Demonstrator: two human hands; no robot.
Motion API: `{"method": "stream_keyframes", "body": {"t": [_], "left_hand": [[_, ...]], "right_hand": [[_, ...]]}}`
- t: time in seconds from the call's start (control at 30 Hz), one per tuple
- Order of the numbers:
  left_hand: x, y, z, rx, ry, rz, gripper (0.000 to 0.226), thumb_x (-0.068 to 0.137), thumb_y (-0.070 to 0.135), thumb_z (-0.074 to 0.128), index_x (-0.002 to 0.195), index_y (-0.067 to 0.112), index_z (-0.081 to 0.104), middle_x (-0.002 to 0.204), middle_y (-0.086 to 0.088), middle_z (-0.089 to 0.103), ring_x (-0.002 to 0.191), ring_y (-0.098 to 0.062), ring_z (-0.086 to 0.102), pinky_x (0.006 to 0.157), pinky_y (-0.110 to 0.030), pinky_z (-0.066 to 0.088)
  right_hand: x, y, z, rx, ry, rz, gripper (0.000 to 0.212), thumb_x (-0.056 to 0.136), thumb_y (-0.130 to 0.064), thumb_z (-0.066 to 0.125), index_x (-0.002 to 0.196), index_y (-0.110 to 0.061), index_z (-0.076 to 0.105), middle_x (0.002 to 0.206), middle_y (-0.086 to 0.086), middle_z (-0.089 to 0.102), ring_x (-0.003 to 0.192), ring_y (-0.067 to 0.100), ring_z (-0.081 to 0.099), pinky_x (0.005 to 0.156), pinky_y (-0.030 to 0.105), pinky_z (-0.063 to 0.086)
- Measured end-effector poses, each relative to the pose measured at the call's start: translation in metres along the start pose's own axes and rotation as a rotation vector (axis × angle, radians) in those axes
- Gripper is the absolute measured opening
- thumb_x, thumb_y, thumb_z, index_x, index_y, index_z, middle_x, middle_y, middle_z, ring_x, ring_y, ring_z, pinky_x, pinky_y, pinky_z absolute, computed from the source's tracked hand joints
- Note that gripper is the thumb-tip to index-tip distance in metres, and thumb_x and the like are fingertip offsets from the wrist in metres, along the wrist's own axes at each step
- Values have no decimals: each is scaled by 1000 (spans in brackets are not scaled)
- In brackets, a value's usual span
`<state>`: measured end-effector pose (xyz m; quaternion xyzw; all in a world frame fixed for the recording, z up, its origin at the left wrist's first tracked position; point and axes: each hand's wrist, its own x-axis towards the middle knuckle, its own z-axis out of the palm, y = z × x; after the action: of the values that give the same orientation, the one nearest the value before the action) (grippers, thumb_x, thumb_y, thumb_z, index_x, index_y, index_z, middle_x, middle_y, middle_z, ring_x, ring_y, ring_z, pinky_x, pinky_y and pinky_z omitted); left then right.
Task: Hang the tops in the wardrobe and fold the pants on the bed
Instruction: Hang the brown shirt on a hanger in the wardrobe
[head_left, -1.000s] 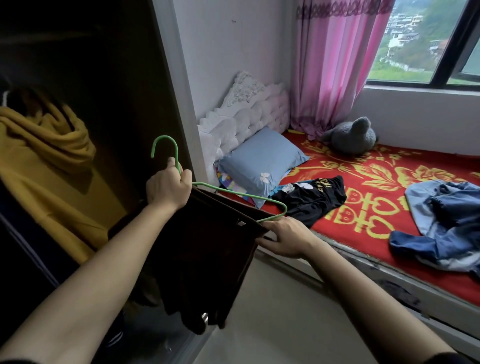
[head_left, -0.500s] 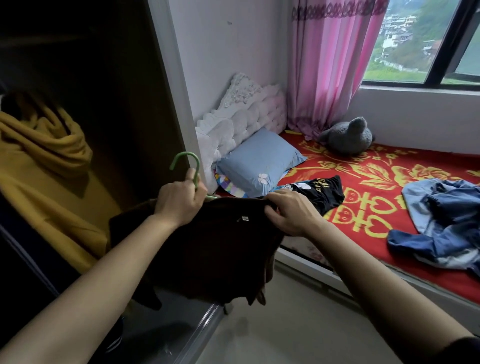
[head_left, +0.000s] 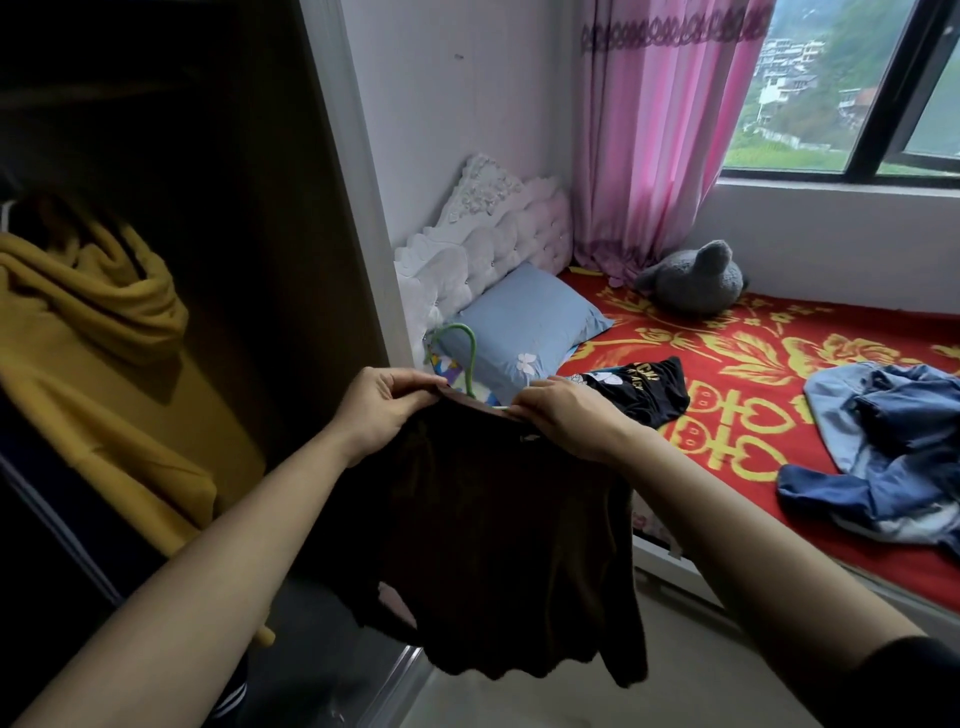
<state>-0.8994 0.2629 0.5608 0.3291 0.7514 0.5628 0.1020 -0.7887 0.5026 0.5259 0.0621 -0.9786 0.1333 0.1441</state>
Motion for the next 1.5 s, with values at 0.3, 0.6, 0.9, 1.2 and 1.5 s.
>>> {"method": "stream_keyframes", "body": {"t": [0.3, 0.6, 0.9, 1.2, 1.5], "left_hand": [[-1, -5, -18, -1, 140, 33, 16, 91, -2, 61, 97, 8, 73, 88, 3, 73, 83, -3, 67, 82, -17, 51], [0, -6, -51, -34, 265, -45, 19, 100, 7, 49, 100, 18, 63, 97, -10, 68, 95, -19, 64, 83, -28, 51], [-3, -12, -45, 203, 319, -38, 13, 100, 9, 48, 106, 14, 59, 100, -5, 66, 98, -20, 63, 89, -33, 50], [1, -25, -41, 354, 78, 8, 17, 97, 34, 58, 105, 24, 69, 97, 8, 71, 97, -11, 65, 92, -41, 51], [5, -33, -51, 353, 231, -71, 30, 84, 68, 52, 98, 46, 67, 109, 13, 69, 112, -17, 60, 106, -52, 38]], "right_hand": [[8, 11, 3, -77, -47, 15, 33, 104, -38, 46, 106, -14, 68, 100, 4, 63, 94, 27, 63, 78, 36, 48], [45, -23, -1, 150, -58, -73, 30, 102, -36, 51, 103, -13, 70, 99, 1, 61, 92, 20, 61, 80, 28, 45], [51, -16, 19, 194, -148, 29, 24, 105, -32, 44, 99, -14, 59, 101, 7, 54, 98, 25, 55, 93, 40, 45], [52, -26, 0, 536, 16, 113, 26, 101, -41, 52, 87, -28, 70, 82, -8, 70, 77, 11, 64, 72, 25, 48], [-17, 43, 16, 781, -47, 729, 63, 99, -58, 41, 104, -4, 74, 107, 20, 71, 98, 27, 66, 100, 47, 51]]}}
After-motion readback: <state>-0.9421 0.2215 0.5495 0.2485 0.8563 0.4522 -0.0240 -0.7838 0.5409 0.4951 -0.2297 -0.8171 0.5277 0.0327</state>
